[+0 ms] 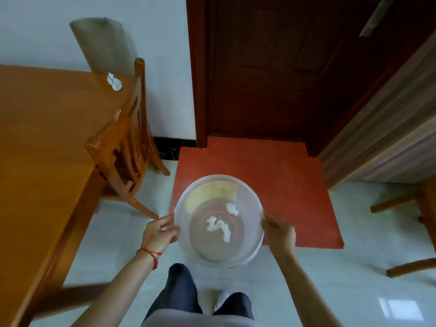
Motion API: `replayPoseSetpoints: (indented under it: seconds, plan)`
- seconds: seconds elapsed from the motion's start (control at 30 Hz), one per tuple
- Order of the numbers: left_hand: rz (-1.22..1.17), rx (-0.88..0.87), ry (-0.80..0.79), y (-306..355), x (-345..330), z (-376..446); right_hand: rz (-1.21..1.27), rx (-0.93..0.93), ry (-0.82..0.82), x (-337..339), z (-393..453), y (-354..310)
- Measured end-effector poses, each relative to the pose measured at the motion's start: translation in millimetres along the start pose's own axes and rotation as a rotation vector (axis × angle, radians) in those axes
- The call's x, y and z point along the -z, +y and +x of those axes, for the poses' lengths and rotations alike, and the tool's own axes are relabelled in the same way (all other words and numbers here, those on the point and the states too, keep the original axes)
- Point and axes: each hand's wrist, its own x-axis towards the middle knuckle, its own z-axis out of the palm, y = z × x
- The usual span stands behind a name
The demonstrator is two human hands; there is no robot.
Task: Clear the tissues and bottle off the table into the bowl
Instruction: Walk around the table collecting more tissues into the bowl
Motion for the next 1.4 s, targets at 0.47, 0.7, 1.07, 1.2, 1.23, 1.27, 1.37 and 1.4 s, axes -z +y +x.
replayPoseSetpoints:
  seconds: [0.47, 0.7, 1.07, 1.2, 1.23, 1.27, 1.37, 1.4]
  plan:
    - [-0.085, 0.069, 0.079, 108, -23, 182, 0.023, 0.067, -0.056, -75, 197, -95]
    - [-0.133, 0.056, 0.049, 168, -18, 261, 0.064, 0.124, -0.117, -106, 281, -154]
    - [-0.173, 0.113, 0.233, 225, -45, 343, -0.027, 0.183, -0.301, -147, 423, -206]
    - [-0.263, 0.117, 0.348, 244, -71, 359, -0.046, 0.246, -0.423, -158, 482, -231]
    - [-0.287, 0.123, 0.381, 247, -77, 363, -0.048, 0.257, -0.464, -161, 495, -237]
    - [-0.309, 0.135, 0.413, 249, -83, 366, -0.051, 0.267, -0.500, -163, 507, -243]
    - [-0.380, 0.151, 0.478, 255, -98, 375, -0.082, 0.289, -0.593, -174, 539, -264]
    - [-0.401, 0.156, 0.499, 258, -103, 376, -0.092, 0.296, -0.620, -180, 549, -270]
